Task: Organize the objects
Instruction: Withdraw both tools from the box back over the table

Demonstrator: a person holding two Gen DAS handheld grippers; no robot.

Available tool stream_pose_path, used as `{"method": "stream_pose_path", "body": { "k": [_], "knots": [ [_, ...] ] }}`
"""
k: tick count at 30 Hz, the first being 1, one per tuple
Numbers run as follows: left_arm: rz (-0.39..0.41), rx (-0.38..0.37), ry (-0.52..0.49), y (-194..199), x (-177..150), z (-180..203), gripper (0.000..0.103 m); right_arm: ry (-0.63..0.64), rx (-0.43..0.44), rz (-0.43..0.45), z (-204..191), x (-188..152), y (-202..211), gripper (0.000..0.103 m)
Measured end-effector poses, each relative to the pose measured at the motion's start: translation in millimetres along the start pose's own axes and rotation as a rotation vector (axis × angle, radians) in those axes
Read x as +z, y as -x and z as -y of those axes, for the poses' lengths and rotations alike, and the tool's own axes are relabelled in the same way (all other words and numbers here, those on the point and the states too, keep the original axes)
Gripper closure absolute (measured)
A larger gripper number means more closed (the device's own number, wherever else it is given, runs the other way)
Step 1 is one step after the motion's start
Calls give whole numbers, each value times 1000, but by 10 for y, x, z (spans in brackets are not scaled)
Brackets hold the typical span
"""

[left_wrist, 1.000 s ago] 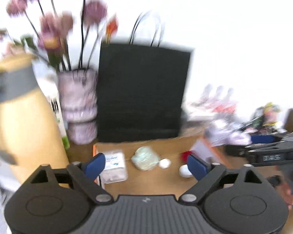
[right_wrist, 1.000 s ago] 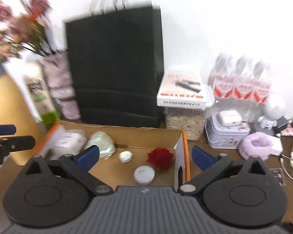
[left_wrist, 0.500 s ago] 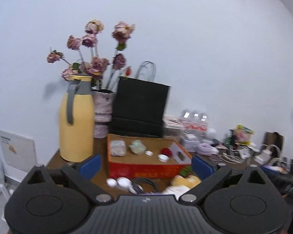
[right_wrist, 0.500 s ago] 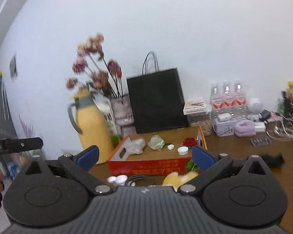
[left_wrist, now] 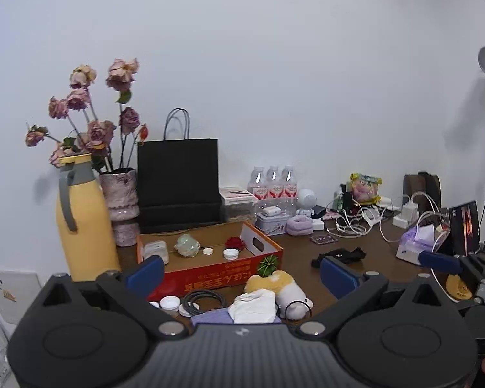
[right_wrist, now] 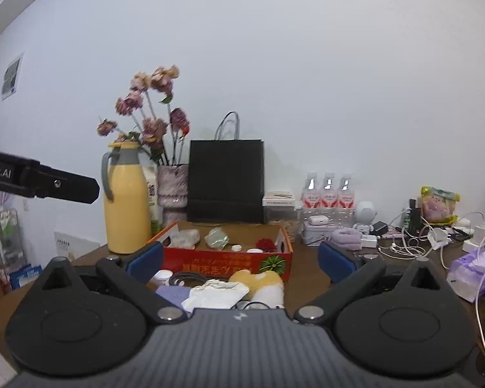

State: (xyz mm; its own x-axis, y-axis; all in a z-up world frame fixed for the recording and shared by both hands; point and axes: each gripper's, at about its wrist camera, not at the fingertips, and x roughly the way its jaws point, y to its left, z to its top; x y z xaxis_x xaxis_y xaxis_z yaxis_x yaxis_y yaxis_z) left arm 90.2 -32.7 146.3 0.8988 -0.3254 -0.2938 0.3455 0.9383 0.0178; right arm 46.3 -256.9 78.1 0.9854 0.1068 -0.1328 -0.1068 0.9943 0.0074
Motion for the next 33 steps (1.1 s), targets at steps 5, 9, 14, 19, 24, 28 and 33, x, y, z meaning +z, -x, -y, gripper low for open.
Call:
{"method": "stream_pose_path", "body": {
  "k": [5, 9, 14, 19, 24, 28, 33],
  "knots": [
    [-24, -8, -9, -98, 7, 148, 0, -27, -29, 2, 122, -32, 43, 0],
    [-34, 14, -48, -136, 4, 220, 0, -52, -30, -43, 185, -94, -88, 0],
    [-32, 34, -34, -133, 36, 215, 0, -38, -3, -57, 151, -119, -125, 0],
    [-40, 41, -43, -174, 0, 195, 0, -36, 9, -68, 130, -147, -141, 0],
    [-72, 75, -1, -365, -119, 33, 0, -34, 16, -99, 122, -206, -248, 0],
    [-195, 189, 44, -683, -402, -213, 0, -26, 16, -168, 154, -338, -419, 0],
    [-322, 307, 45, -1100, -890, -555, 0, -74, 42, -261, 305, -510, -847, 0]
  ]
}}
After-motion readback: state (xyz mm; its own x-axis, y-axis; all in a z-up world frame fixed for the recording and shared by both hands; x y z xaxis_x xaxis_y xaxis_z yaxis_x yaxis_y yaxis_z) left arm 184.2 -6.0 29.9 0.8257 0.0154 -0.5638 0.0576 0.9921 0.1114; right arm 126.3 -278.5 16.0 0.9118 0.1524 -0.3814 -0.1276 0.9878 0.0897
